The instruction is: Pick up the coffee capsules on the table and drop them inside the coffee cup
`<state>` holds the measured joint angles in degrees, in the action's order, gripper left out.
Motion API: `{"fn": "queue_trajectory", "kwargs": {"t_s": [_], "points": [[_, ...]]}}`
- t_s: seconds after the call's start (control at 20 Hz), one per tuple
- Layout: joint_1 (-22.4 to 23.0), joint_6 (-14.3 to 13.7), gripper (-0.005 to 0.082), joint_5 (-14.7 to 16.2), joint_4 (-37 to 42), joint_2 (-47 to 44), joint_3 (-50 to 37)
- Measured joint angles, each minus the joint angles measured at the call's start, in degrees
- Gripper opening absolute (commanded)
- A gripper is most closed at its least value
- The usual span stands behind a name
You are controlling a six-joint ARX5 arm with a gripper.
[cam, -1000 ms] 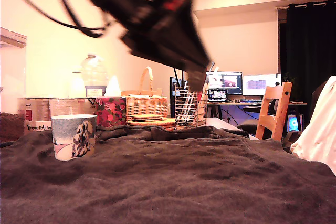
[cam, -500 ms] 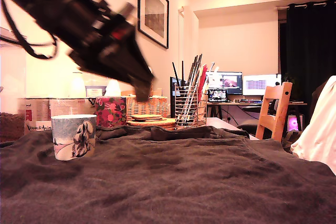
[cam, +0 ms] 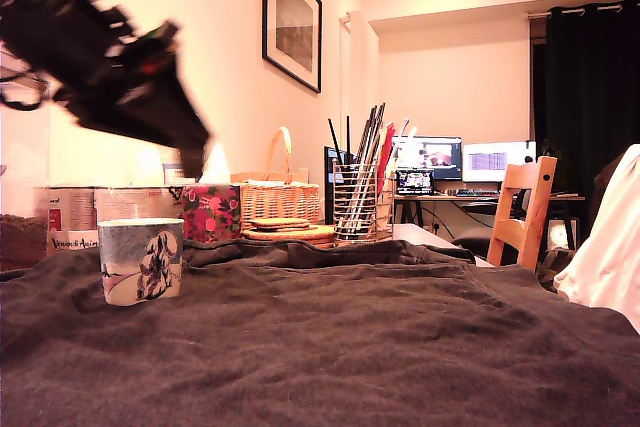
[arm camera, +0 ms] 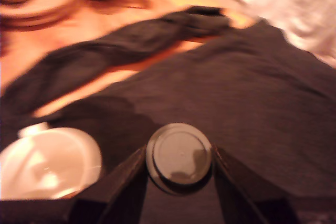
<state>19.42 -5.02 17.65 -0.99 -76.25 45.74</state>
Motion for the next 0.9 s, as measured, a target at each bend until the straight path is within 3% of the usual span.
{"fn": "queue_trajectory", "kwargs": {"t_s": [0.5, 0.9], "points": [[-10.69, 0.17, 0.0249, 1.9, 0.2, 0.0, 0.0], [-12.13, 0.2, 0.0249, 1.88, 0.52, 0.0, 0.0]]}}
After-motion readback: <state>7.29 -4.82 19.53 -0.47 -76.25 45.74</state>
